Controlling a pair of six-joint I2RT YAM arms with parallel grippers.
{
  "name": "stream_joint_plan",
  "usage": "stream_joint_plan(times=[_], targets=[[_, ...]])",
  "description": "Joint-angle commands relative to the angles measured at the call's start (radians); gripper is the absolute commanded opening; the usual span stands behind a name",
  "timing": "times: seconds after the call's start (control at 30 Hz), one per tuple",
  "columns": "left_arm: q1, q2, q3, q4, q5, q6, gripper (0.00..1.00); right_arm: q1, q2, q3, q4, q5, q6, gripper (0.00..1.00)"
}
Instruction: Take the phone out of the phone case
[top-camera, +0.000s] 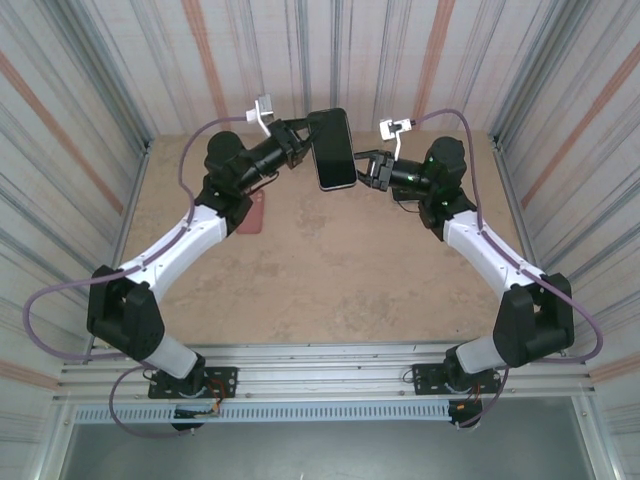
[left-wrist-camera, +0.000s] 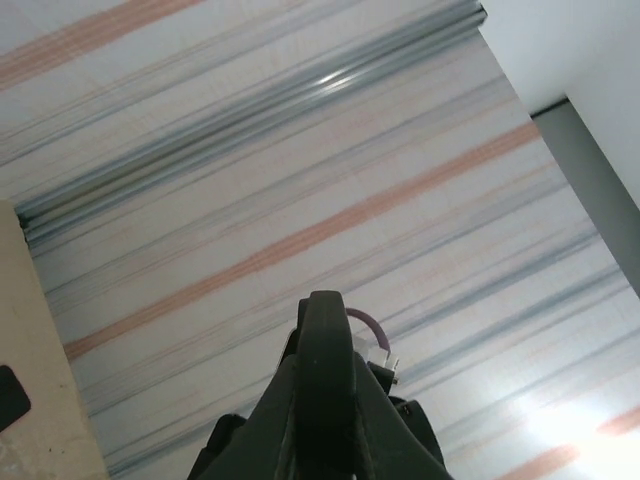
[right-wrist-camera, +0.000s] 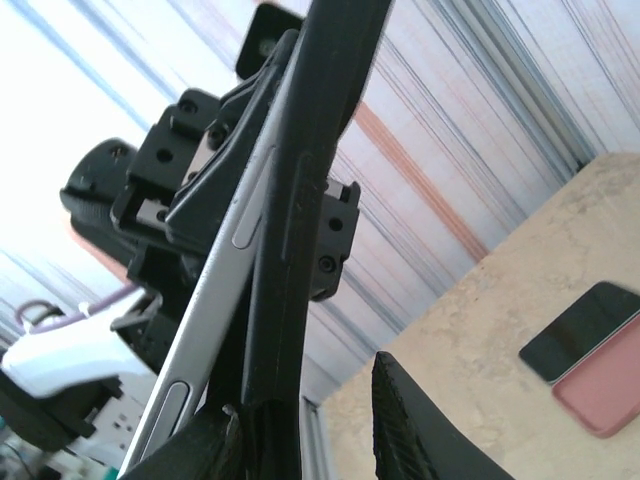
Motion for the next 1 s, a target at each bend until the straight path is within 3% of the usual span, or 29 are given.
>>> stream_joint_plan(times=[0.0, 0.23, 0.43, 0.63, 0.83, 0.97], targets=[[-0.028, -0.029, -0.048, -0.052, -0.192, -0.033, 0.00, 0.030, -0.018, -0.016, 0.145, 0.051, 0.195, 0.31], [-0.061, -0.063, -0.126, -0.035, -0.408, -0.035, 0.00, 0.054, -0.058, -0.091, 0.152, 0.160, 0.365, 0.31], [-0.075, -0.071, -0.154, -0.030, -0.495, -0.028, 0.00, 0.067, -0.096, -0.133, 0.114, 0.212, 0.414, 0.29], [-0.090, -0.047, -0.154, -0.024, -0.500, -0.066, 0.00, 0.084, -0.092, -0.130, 0.115, 0.250, 0.453, 0.22], [-0.093, -0.042, -0.161, -0.060, -0.490, -0.100, 0.00, 0.083, -0.067, -0.131, 0.183, 0.264, 0.523, 0.08], [-0.093, -0.062, -0.176, -0.097, -0.499, -0.105, 0.09, 0.077, -0.062, -0.146, 0.206, 0.280, 0.567, 0.02]])
